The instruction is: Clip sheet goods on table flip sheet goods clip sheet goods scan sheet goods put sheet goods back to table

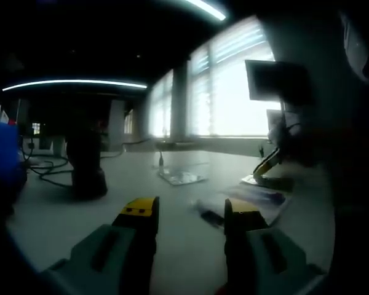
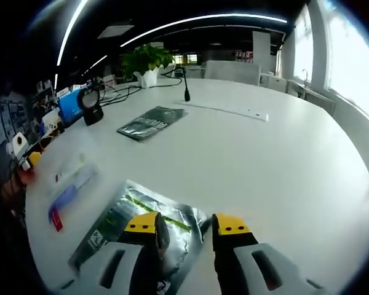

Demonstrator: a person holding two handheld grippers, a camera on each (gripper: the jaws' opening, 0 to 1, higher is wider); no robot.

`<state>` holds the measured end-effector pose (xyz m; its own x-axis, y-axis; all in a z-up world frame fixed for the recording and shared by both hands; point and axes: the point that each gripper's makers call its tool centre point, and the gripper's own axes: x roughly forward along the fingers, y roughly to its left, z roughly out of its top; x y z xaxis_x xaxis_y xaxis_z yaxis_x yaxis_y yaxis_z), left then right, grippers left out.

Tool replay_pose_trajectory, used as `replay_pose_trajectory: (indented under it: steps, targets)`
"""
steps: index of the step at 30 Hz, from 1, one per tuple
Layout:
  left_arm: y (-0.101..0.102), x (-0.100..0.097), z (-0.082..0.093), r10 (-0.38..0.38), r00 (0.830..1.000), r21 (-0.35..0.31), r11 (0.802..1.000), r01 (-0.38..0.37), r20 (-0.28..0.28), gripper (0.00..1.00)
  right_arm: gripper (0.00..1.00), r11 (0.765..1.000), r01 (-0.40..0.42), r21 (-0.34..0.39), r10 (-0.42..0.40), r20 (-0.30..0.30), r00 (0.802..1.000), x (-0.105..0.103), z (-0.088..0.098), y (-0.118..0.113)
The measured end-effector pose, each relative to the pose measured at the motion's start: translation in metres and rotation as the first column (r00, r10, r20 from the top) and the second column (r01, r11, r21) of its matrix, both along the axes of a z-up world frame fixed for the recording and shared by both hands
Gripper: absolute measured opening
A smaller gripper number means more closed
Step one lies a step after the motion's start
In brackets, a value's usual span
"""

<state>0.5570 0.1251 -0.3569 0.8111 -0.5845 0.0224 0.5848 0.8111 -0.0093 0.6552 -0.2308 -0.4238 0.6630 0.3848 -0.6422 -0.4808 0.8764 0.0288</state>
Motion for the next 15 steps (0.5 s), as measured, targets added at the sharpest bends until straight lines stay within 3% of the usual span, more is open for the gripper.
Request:
replay_pose_trajectory:
  steps: [6, 10, 15]
  targets:
    - [0.0000, -0.0002, 0.0003, -0.001, 1.000, -0.003, 1.000, 0.001, -0.001, 0.35, 0.26, 1.000, 0.000, -0.025, -0.001, -0.020, 1.000, 0.0012, -0.0007, 0.0003]
    - [0.0004, -0.0001, 0.0007, 0.000, 1.000, -0.006, 1.000, 0.000, 0.000, 0.35, 0.19, 0.998, 0.015, -0.059, -0.016, -0.009, 1.000, 0.0036, -0.0017, -0.0042]
    - [0.0004, -0.0003, 0.0010, -0.002, 1.000, -0.008, 1.000, 0.002, 0.001, 0.35, 0.17, 0.998, 0.034, -0.053, -0.034, -0.007, 0.999, 0.0054, -0.0020, -0.0072]
